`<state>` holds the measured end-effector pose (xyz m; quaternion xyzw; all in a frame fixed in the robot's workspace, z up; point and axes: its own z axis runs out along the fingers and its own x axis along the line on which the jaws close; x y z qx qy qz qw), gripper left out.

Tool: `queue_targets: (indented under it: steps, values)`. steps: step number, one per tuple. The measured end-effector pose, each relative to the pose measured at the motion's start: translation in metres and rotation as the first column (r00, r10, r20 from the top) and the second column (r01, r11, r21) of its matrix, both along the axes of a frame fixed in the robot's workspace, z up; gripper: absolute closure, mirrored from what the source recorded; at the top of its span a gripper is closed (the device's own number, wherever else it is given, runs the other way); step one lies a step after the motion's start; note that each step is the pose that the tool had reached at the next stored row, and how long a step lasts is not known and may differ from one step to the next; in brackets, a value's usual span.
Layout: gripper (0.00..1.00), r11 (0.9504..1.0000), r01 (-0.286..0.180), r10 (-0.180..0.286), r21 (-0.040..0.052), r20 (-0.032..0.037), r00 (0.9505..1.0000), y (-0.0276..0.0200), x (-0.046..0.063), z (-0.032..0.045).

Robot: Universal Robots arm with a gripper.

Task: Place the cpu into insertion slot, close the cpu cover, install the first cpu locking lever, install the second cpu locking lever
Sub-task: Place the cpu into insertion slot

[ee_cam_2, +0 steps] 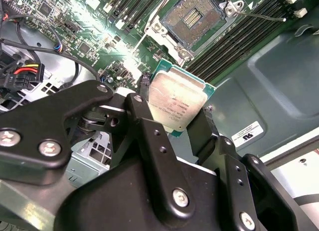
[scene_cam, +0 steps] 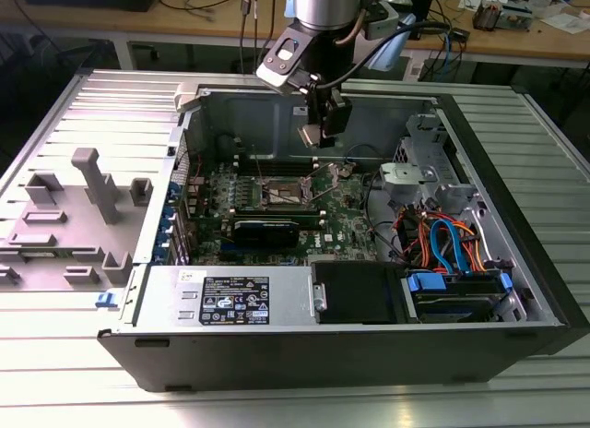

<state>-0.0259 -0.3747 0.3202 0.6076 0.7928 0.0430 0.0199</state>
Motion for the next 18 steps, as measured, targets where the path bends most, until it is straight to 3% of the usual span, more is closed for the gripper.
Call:
queue_targets:
  steps: [18]
  values:
    - [0.45,0.9998,0.021,-0.021,0.0001,0.0000,0.9998,-0.0001,0.0000,-0.0018]
